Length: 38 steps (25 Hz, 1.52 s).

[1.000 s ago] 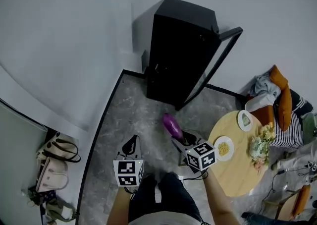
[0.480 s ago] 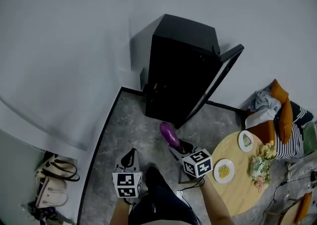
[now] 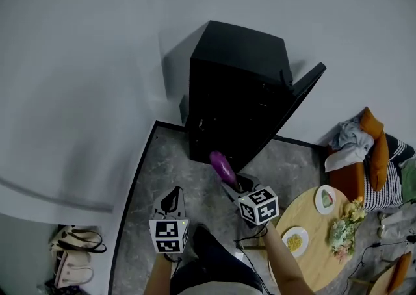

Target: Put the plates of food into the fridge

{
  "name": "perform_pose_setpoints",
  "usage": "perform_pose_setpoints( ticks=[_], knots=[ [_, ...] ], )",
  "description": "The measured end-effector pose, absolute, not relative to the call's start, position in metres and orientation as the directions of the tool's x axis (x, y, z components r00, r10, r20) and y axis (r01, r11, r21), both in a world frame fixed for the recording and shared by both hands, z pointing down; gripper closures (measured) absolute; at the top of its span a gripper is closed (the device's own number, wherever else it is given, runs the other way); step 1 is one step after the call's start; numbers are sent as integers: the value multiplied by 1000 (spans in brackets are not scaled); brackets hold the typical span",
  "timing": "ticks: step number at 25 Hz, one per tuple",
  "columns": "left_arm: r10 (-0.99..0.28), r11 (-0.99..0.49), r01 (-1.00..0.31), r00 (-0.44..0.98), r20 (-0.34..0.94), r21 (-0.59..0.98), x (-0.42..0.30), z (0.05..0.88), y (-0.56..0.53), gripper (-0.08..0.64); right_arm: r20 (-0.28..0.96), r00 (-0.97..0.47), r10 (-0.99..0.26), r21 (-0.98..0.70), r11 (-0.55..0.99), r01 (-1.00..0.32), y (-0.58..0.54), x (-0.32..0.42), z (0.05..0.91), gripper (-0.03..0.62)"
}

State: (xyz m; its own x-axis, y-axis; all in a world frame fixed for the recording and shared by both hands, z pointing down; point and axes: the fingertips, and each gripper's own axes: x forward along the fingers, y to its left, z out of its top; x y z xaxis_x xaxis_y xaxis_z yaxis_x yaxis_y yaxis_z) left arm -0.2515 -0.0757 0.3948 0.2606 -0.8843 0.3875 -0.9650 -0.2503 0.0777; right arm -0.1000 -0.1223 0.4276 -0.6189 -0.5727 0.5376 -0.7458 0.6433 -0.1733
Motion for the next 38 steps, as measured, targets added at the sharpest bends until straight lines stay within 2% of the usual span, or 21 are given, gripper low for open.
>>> perform_pose_setpoints(
  ticks=[17,38],
  knots=[
    [-866,-330,-940,336,369,81,-229,386,-173,552,508,-534,-676,-184,521,-834,-231,-99,403,408],
    [-820,-458,-886,451,353,70,-245,379,-312,552,485,-402,-777,-174,364,-915,-381,-129,396,408]
  ],
)
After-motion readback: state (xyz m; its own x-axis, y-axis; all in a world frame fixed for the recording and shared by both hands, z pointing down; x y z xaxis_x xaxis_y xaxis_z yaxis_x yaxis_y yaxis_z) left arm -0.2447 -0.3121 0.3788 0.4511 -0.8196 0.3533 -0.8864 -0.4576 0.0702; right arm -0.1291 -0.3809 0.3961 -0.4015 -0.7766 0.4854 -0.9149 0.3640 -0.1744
